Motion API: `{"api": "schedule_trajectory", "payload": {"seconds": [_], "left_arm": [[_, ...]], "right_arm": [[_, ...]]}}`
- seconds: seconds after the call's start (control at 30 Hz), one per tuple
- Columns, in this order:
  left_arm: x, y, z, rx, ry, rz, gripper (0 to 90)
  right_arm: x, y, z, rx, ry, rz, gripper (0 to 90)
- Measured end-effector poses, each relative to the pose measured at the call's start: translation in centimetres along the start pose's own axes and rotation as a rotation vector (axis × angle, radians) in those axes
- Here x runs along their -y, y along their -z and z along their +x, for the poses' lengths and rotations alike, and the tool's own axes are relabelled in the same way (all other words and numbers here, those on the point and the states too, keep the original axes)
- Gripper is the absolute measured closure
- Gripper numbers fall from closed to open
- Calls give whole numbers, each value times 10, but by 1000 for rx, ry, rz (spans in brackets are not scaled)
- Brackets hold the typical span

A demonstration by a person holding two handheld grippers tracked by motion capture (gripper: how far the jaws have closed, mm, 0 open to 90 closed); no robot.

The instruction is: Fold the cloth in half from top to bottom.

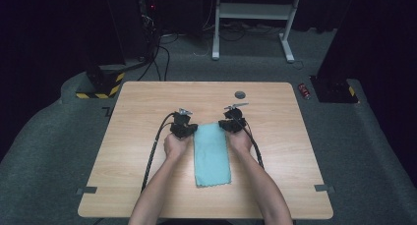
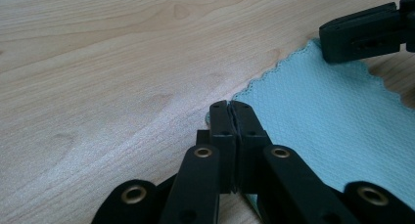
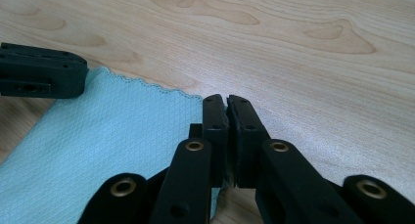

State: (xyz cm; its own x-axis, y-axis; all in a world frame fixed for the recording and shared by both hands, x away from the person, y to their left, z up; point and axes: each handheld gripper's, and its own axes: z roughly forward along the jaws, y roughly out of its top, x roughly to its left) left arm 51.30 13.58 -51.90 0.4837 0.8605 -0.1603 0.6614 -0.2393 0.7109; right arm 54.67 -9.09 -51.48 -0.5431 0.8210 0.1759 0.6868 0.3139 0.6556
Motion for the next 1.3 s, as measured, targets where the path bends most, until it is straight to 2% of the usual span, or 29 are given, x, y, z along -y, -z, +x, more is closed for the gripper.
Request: {"api": "schedule_trajectory", "payload": {"seconds": [0.1, 0.23, 0.4, 0.53, 0.67, 0.8, 0.87, 1.0, 1.1, 1.17, 1.3], "left_arm": [[0, 0, 1, 9, 11, -2, 890], [0, 1, 2, 15, 10, -2, 893], [-3, 4, 4, 39, 31, -23, 894], [-14, 6, 0, 34, 3, -27, 895], [-24, 8, -3, 38, -7, -38, 895], [-32, 13, -4, 57, 0, -65, 895], [-36, 16, -5, 55, -13, -74, 895], [-39, 23, -8, 81, -13, -103, 895], [-36, 29, -13, 95, -33, -116, 895], [-35, 33, -16, 104, -45, -123, 894], [-33, 40, -17, 121, -63, -128, 894]], "right_arm": [[0, 0, 1, 6, 17, 0, 876], [1, 2, 0, -9, 13, -9, 882], [0, 9, 1, -12, 37, -52, 885], [-4, 17, 1, -11, 45, -79, 886], [-6, 22, -4, -17, 22, -99, 888], [-8, 30, -8, -25, 25, -124, 889], [-9, 35, -12, -31, 5, -141, 889], [-10, 45, -13, -49, -4, -171, 889], [-9, 51, -9, -64, 11, -186, 889], [-8, 56, -4, -68, 37, -195, 889], [-3, 64, 1, -78, 67, -206, 889]]}}
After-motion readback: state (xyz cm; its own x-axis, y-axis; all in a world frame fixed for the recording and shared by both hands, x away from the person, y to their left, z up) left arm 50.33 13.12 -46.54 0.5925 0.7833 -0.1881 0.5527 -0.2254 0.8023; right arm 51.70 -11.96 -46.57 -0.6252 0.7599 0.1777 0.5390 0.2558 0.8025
